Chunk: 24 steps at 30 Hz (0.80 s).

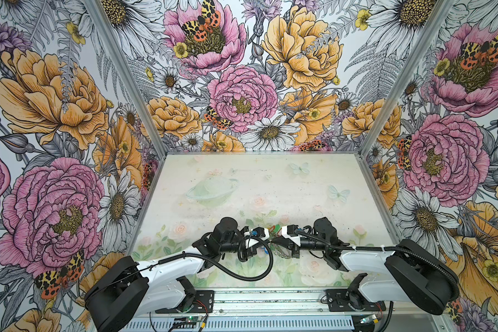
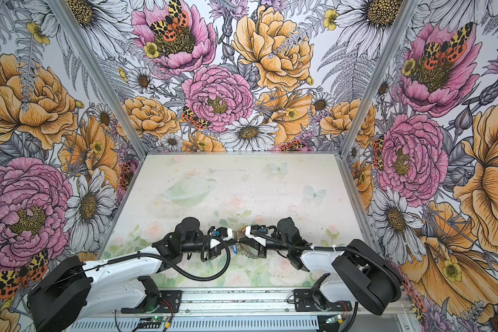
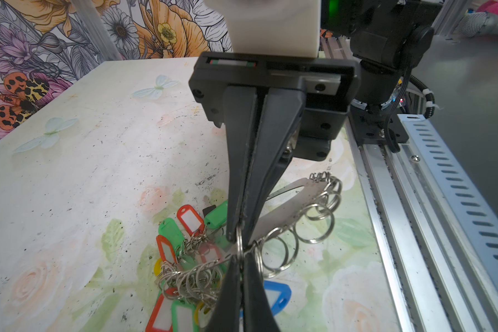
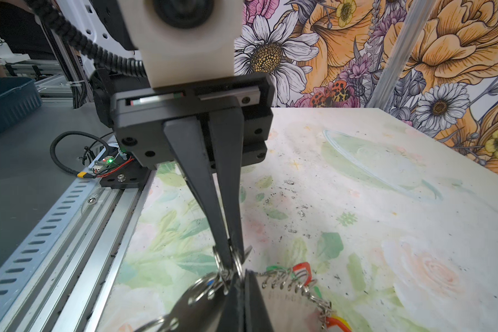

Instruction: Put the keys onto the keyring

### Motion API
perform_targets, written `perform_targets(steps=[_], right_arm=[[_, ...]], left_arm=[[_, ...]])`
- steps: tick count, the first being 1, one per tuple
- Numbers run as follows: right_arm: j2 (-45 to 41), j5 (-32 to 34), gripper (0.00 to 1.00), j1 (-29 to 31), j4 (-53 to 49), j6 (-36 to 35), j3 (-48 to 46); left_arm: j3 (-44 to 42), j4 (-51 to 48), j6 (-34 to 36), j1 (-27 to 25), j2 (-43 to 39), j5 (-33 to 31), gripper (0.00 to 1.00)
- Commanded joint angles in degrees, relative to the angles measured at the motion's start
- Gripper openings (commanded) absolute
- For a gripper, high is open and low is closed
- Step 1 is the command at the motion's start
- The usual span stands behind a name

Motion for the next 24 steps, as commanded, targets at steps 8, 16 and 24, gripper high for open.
perform_targets(steps=[8, 16, 24], right_arm=[[-10.88, 3.99, 0.13, 0.49, -25.36, -14.03, 6.55], [-10.48, 2.12, 0.14, 0.57, -28.20, -15.25, 8.30], [-8.37, 1.17, 0.15, 1.43, -26.46, -14.90, 8.81]], left_arm=[[1.62, -1.72, 0.81, -0.78, -0.81, -1.19, 0.00], [1.53, -1.81, 0.82, -0.80, -1.36, -0.43, 0.00], [1.79, -1.85, 0.59, -0.87, -0.57, 0.30, 0.00]])
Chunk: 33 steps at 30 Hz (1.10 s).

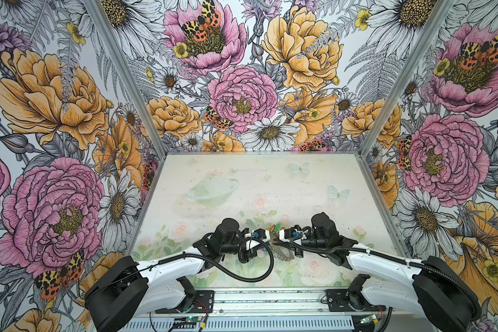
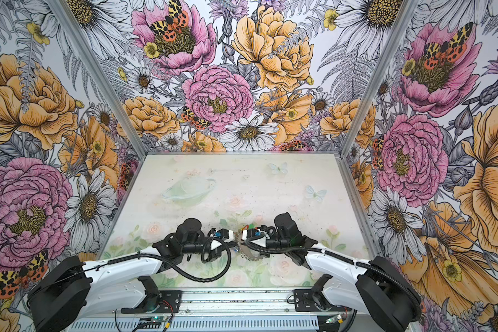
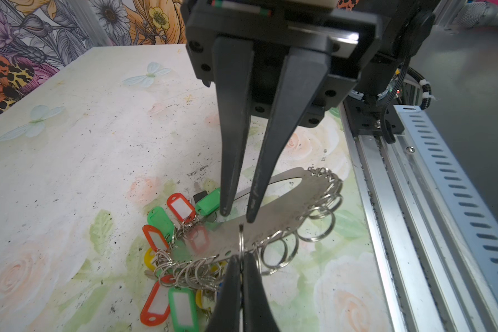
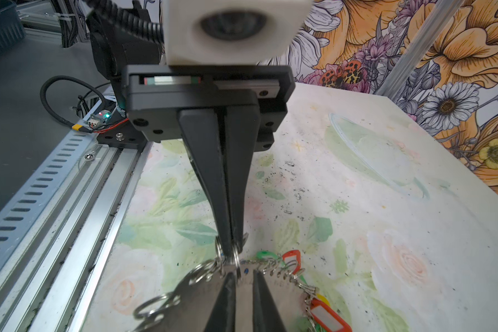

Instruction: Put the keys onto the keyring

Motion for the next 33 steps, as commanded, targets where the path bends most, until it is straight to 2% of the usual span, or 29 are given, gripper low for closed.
perform_targets(steps=[1, 18, 24, 28, 31, 33], right_arm=[[1.10, -1.38, 0.15, 0.73, 1.23, -0.78, 2.11], [4.81, -2.05, 0.14, 1.86, 5.38, 1.09, 2.90], [5.61, -2.16, 0.07, 2.01, 4.86, 1.29, 3.25], [5.41, -1.62, 0.07, 2.00, 3.45, 0.56, 3.16], [5.00, -1.32, 0.01, 2.00, 3.12, 0.58, 3.26], [4.56, -1.41, 0.00, 1.95, 3.42, 1.14, 3.42]], left_arm=[[1.55, 0.97, 0.59, -0.26, -0.47, 1.27, 0.00], [1.82, 0.99, 0.42, -0.26, 0.46, 2.29, 0.00], [1.75, 1.00, 0.32, -0.26, 0.15, 1.99, 0.00], [1.65, 1.05, 0.46, -0.25, -0.38, 1.56, 0.00], [1.59, 1.16, 0.37, -0.18, -0.40, 1.30, 0.00], [1.55, 1.31, 0.20, -0.13, -0.46, 1.11, 0.00]])
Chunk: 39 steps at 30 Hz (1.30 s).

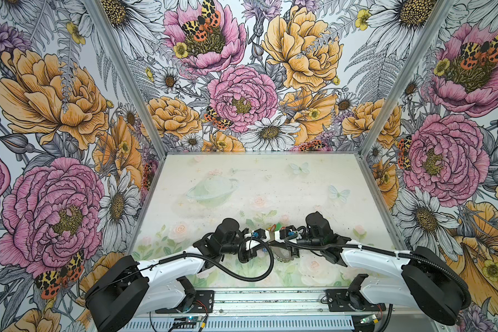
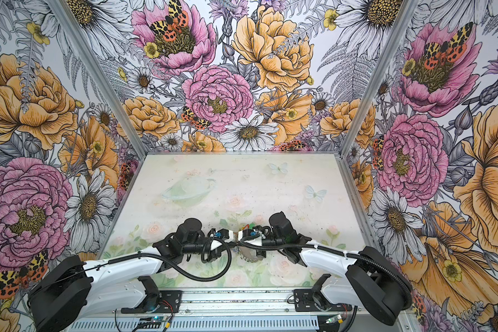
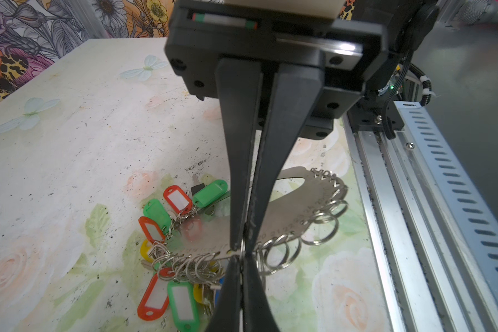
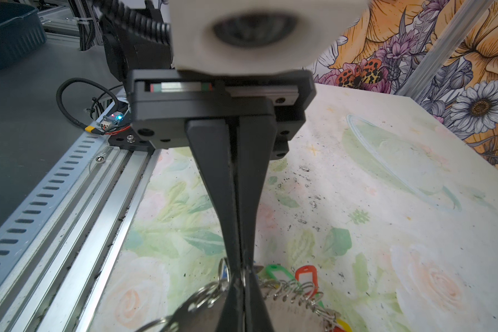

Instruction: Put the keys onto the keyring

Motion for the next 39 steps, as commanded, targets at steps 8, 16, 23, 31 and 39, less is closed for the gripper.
perform_targets(steps=[8, 16, 23, 31, 39], right_arm=[[-1.83, -1.97, 0.00, -1.15, 16.10, 9.22, -1.81], [-1.41, -2.87, 0.00, -1.62, 26.26, 13.82, -4.52], [-0.30, -3.37, 0.00, -1.76, 32.79, 16.50, -6.48], [2.70, -4.45, 0.00, -1.70, 35.50, 16.23, -7.69], [-0.40, -0.22, 0.00, -2.85, 35.36, 16.00, -8.92]], left_arm=[[1.36, 2.42, -0.05, -0.01, -0.71, 0.41, 0.13], [1.10, 2.70, -0.28, 0.09, -1.11, -0.04, 0.18], [1.36, 2.86, -0.70, 0.18, -0.70, -0.73, 0.19], [0.77, 3.71, -1.31, 0.42, -2.03, -1.78, 0.16], [-0.14, 4.74, -1.23, 0.64, -3.38, -3.19, 0.09]])
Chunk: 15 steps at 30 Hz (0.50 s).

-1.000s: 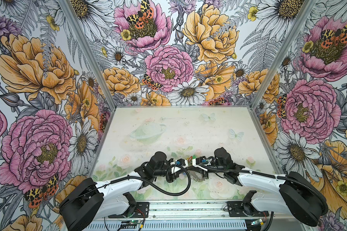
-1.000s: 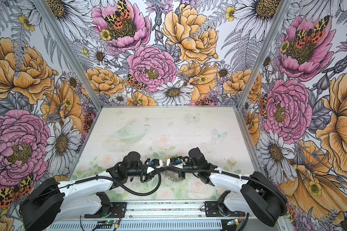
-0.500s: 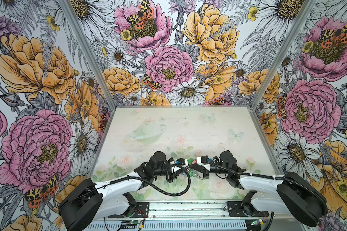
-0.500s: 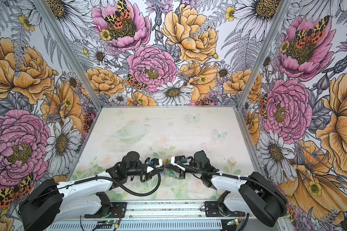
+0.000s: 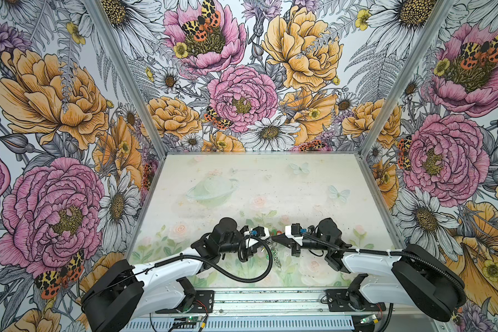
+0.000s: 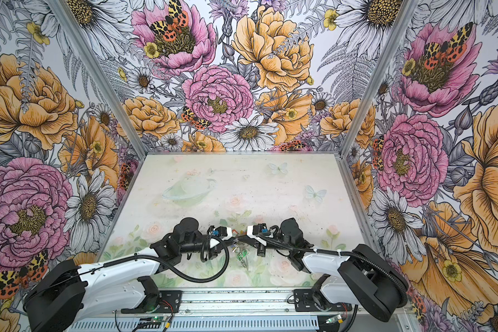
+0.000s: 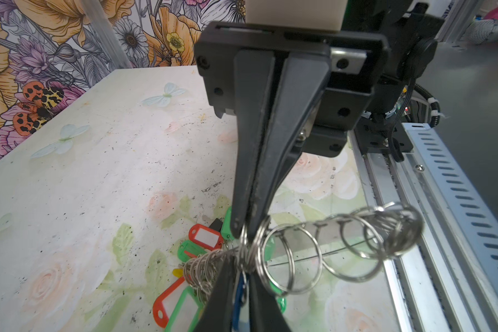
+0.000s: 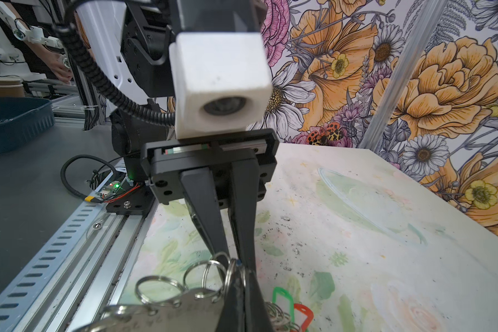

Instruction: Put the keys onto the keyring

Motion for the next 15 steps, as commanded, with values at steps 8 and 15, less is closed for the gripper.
perform_targets(steps=[8, 15], right_arm=[[-3.23, 0.93, 0.00, -1.78, 7.34, 2.58, -0.70], [1.05, -0.24, 0.00, -1.35, 14.91, 6.19, -0.93]], left_arm=[[0.23, 1.48, -0.26, 0.45, 0.63, -1.82, 0.07], [0.20, 1.71, -0.52, 0.47, -0.07, -2.39, 0.16]])
